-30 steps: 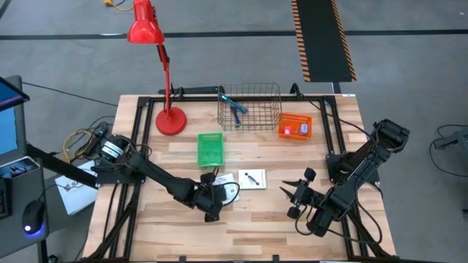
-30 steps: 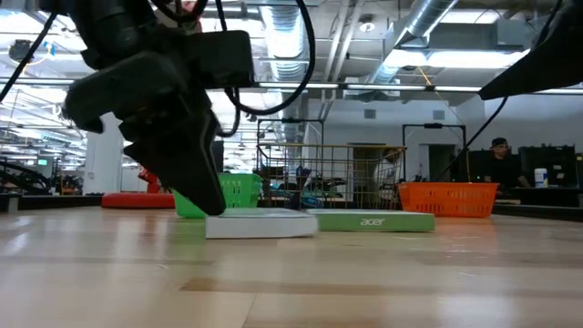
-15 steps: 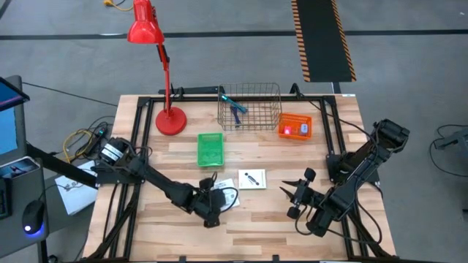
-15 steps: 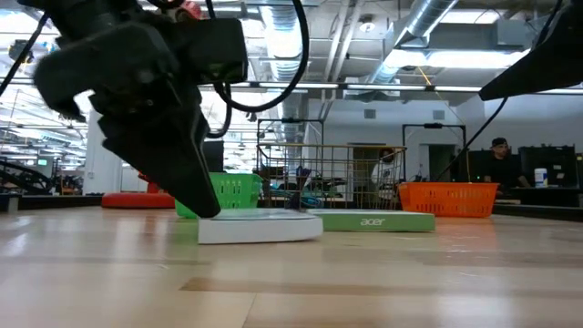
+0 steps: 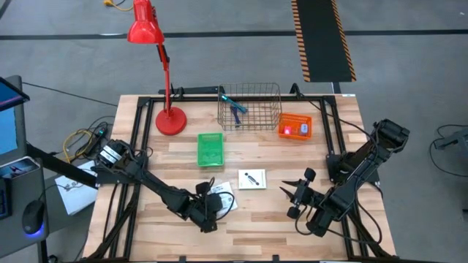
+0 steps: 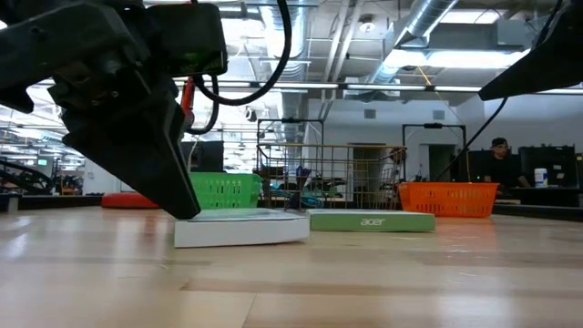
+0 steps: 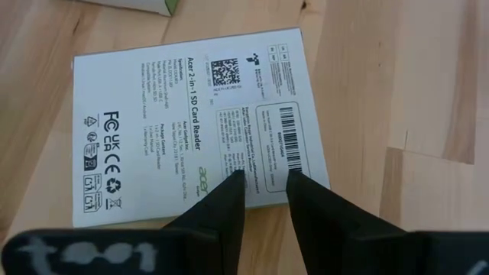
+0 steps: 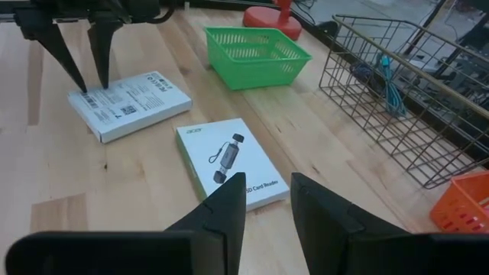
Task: Pick and place items into bin
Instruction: Put the left card reader box into the green basket
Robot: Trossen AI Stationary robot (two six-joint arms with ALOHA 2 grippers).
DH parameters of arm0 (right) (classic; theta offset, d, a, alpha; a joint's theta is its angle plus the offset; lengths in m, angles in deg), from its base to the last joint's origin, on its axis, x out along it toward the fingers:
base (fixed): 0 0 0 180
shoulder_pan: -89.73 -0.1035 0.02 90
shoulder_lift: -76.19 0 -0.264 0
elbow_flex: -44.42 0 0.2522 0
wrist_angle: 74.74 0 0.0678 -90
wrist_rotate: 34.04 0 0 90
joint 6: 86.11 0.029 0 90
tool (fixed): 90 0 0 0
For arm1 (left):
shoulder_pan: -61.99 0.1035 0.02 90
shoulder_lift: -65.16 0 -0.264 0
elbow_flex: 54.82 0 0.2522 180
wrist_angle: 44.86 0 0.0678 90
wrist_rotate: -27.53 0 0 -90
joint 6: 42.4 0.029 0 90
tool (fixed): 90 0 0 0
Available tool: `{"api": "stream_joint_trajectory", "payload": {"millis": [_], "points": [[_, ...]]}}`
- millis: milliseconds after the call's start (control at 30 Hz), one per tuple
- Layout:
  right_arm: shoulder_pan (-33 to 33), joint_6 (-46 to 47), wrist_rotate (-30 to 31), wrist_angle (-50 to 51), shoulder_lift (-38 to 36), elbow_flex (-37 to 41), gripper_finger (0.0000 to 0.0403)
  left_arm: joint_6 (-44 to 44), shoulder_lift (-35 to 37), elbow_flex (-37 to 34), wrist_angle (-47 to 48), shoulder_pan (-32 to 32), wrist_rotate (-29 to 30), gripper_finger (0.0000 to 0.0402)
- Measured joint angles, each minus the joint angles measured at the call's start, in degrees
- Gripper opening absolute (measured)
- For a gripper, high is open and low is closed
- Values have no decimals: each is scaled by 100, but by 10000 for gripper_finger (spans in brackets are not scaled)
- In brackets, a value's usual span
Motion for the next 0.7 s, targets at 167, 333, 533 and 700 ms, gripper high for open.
{"api": "stream_joint_trajectory", "payload": {"millis": [167, 333, 533, 700], "points": [[0, 1, 0, 8, 0, 0, 98, -121, -4, -2, -4, -7, 139, 94], [0, 2, 0, 11, 0, 0, 98, -137, -11, -10, -29, -10, 279, 94], [0, 0, 0, 14, 0, 0, 98, -130, -11, -13, -41, -17, 299, 94], [0, 0, 2, 33, 0, 0, 98, 407, -31, 250, 35, -48, 418, 94]]}}
